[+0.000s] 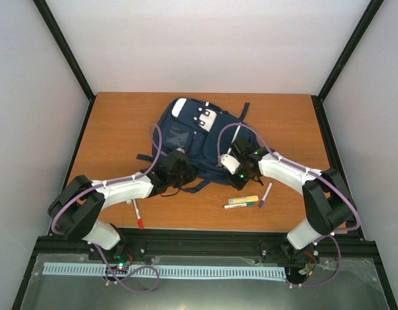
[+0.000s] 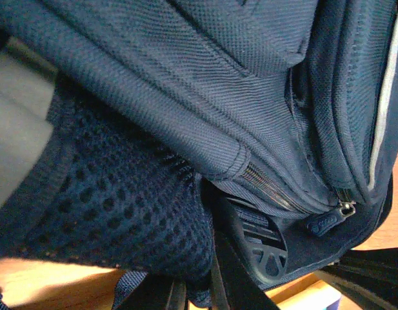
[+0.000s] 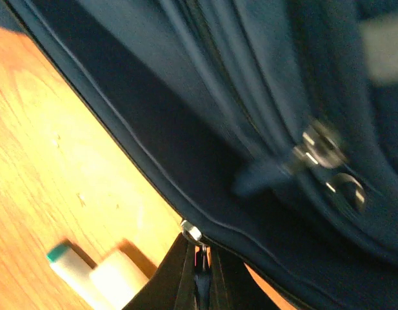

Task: Pack the student bag
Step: Zip the student bag at the center of the board.

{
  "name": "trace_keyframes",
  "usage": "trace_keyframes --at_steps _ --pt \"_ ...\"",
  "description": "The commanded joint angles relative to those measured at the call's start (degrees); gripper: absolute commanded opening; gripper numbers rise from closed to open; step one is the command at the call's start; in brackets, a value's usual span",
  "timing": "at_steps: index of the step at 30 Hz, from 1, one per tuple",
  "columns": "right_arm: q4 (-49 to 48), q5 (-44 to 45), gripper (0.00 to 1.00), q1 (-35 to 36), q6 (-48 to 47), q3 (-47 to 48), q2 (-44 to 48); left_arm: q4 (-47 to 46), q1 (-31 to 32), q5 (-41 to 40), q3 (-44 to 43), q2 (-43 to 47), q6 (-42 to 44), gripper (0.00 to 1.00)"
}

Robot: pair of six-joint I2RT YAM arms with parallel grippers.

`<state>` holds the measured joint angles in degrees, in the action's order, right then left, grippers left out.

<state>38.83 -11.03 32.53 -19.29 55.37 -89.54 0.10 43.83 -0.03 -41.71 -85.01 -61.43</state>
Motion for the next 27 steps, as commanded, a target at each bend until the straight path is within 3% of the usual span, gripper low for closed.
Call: trace_keyframes --at_steps 1,16,22,27 --pt "6.15 2.58 0.03 -3.45 -3.22 -1.63 0.33 2.17 -0.90 -4.32 1.47 3.21 2.35 0.01" --pt "5.78 6.61 0.03 -16.39 -11.98 -1.18 -0.19 5.14 -11.30 -2.62 3.46 5.29 5.85 0.01" --pt "5.52 1.79 0.03 -15.84 -14.53 -3.11 1.35 4.47 -15.70 -1.44 2.32 2.82 5.62 0.01" --pt "6.12 -2.51 0.03 -8.11 -14.28 -5.32 2.30 4.42 -15.88 -0.03 -3.58 -2.67 7.52 0.01"
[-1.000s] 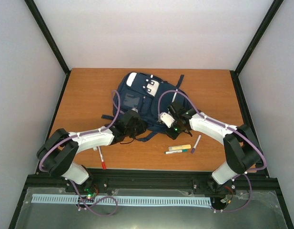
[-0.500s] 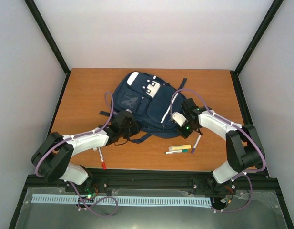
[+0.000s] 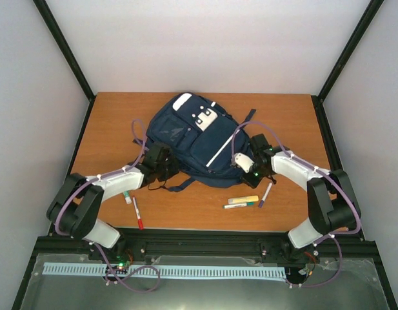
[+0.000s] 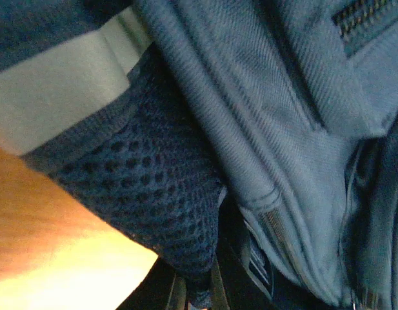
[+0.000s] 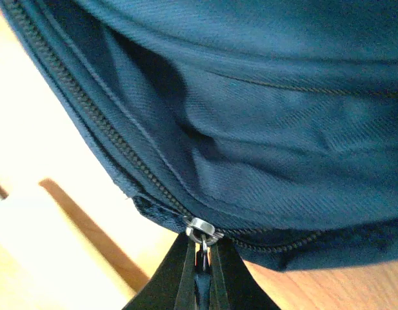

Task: Pack the student bag
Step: Zip the student bag at the center of the board.

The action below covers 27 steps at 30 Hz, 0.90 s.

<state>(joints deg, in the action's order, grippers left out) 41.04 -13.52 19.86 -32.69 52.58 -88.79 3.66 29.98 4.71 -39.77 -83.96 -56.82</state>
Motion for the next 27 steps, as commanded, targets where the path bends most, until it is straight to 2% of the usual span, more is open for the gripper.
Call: trace_keyframes --at_steps 1,5,8,9,12,14,16,19,23,27 --pt "3.73 -0.32 0.03 7.00 -0.15 -2.84 1.94 1.02 -2.09 -4.78 -7.09 -5.06 3.32 0.01" --pt "2.48 -2.48 0.03 18.83 3.95 -1.00 0.98 1.05 -3.70 -4.03 -14.05 -10.61 5.74 0.01" --pt "1.49 -6.87 0.03 23.93 7.44 3.19 -2.31 2.02 -6.16 -1.82 -19.23 -14.23 6.83 0.01" --pt "1.09 -8.17 0.03 25.00 8.46 4.94 -3.70 2.84 -6.96 -0.80 -20.45 -14.60 7.10 0.07" --pt "-0.86 -9.79 0.03 27.20 10.20 9.23 -7.74 6.80 -7.74 -1.80 -21.47 -11.05 7.74 0.49" --pt "-2.42 -9.71 0.03 27.68 10.43 11.18 -9.95 10.31 -7.74 -3.68 -20.63 -7.18 7.47 0.62" --pt "-3.37 -10.06 0.03 27.74 10.69 12.48 -11.87 14.08 -7.74 -3.74 -19.62 -3.81 7.28 0.65" --pt "-4.43 -10.38 0.03 27.69 11.15 13.12 -13.33 16.78 -7.74 0.31 -15.93 0.77 5.79 0.64" --pt "-5.10 -10.93 0.03 27.69 11.76 12.87 -13.52 14.68 -7.19 7.87 -7.61 6.30 1.78 0.58" --pt "-5.57 -10.67 0.03 27.69 12.03 12.43 -13.28 13.39 -5.49 11.30 -4.43 8.78 1.09 0.53"
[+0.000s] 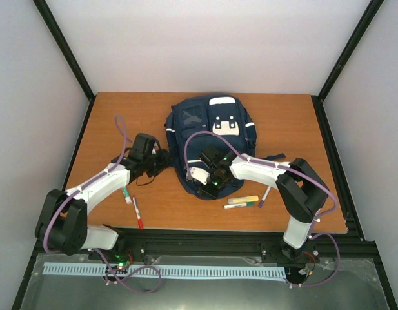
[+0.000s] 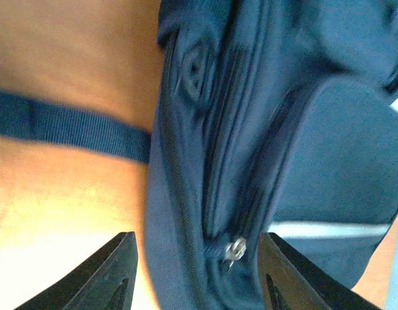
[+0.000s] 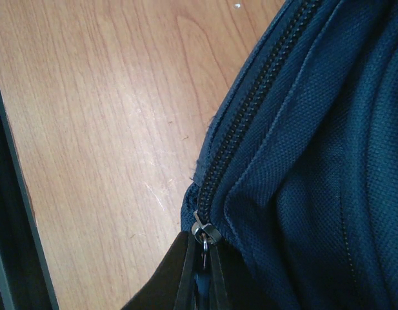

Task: Pack the student bag
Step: Zip the student bag at the center of the board.

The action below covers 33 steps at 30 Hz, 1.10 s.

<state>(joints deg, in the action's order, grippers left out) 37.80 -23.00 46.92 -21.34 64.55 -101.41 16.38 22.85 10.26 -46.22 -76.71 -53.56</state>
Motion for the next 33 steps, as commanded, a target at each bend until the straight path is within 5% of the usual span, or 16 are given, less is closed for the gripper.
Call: trace_keyframes --at_steps 1,6,23,33 --pt "-2.45 -1.11 0.03 0.63 0.69 0.48 -0.72 0.55 2.41 6.20 2.16 1.51 -1.91 0.52" --pt "-2.64 -1.81 0.03 0.63 1.12 1.03 -1.97 0.07 8.17 5.29 0.60 -1.63 0.43 0.56" --pt "-2.95 -2.72 0.03 0.64 2.00 0.90 -1.69 -5.84 11.87 2.91 3.20 -7.40 -7.40 0.28" --pt "-3.15 -2.57 0.03 0.50 2.40 0.59 -1.63 -4.61 11.87 3.94 5.85 -4.75 -8.12 0.31"
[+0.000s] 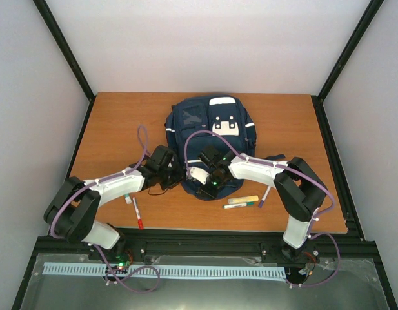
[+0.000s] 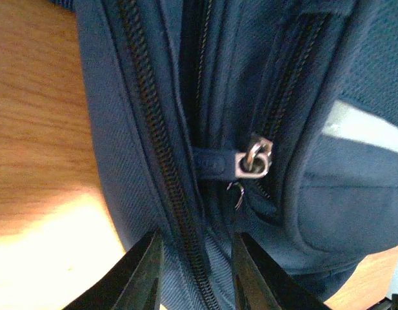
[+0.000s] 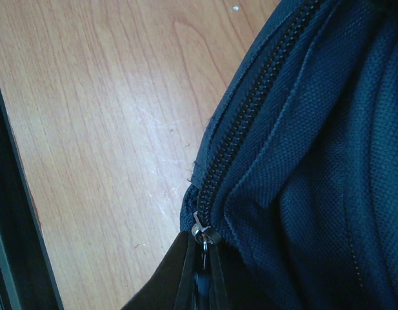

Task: Pack the student bag
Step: Zip the student bag at the center of the board.

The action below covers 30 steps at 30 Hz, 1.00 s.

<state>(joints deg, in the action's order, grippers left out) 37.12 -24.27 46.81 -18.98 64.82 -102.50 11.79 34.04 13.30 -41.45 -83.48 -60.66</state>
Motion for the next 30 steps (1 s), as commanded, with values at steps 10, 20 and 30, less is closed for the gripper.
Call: trace_keyframes --at_steps 10,20,30 --pt "-1.70 -1.81 0.03 0.57 -0.24 1.09 -1.29 -3.42 0.67 3.30 0.90 -1.77 -0.03 0.28" --pt "4.45 -0.91 0.03 -0.60 -1.07 2.01 -1.05 2.28 0.67 -1.41 0.85 4.21 2.10 0.01" --pt "9.27 3.46 0.03 -7.40 -2.07 -1.42 2.76 5.93 0.63 -4.77 3.32 9.41 3.19 0.01"
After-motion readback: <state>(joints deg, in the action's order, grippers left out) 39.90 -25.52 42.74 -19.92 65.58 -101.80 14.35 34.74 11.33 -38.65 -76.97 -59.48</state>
